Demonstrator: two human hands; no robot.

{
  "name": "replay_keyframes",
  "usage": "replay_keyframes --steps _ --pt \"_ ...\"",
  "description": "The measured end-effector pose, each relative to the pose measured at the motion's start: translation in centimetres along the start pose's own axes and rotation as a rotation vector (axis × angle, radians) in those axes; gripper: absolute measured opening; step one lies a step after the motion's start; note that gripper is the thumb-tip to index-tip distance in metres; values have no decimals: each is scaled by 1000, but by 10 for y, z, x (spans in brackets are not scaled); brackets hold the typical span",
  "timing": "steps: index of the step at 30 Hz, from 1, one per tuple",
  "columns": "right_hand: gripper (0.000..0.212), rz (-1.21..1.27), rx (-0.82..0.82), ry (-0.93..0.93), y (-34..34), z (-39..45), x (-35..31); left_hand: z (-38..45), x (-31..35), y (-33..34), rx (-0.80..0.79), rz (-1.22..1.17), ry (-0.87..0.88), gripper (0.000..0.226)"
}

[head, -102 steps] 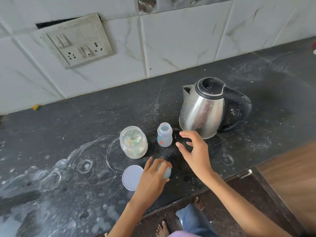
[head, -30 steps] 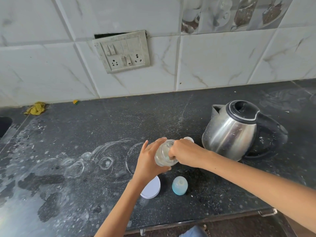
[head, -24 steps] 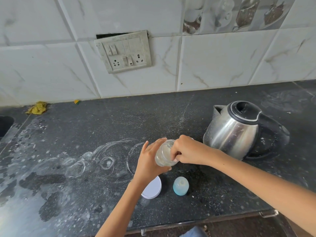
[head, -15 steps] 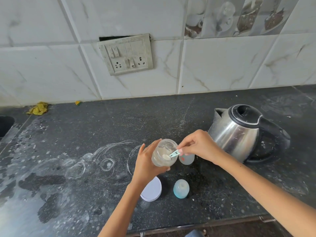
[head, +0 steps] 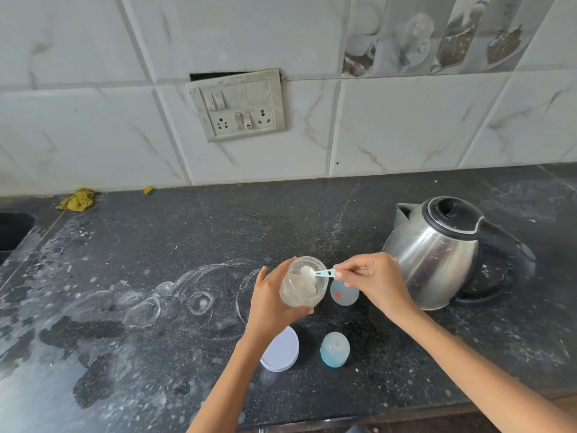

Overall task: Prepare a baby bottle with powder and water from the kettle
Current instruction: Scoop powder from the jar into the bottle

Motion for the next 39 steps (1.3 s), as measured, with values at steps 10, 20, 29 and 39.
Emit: replay_keyframes --steps 10,20,29,39 --pt "13 395 112 364 8 1 -3 5 0 -10 -50 -22 -126 89" --pt "16 571 278 393 -19 -13 -12 -21 29 -11 220 -125 -4 77" --pt "14 519 499 438 -61 -42 -2 -39 64 62 -17 -210 -45 79" --pt "11 435 497 485 -60 -47 10 -7 64 84 -87 -193 -253 54"
Point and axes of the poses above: each hand's wrist, its own z-axis towards the middle knuckle, its own y-axis out of the palm, x = y × z, the point moved 3 cm from there along z, towards the middle knuckle, and after that the axes turned 15 degrees about -y, right-handed, at the moved point
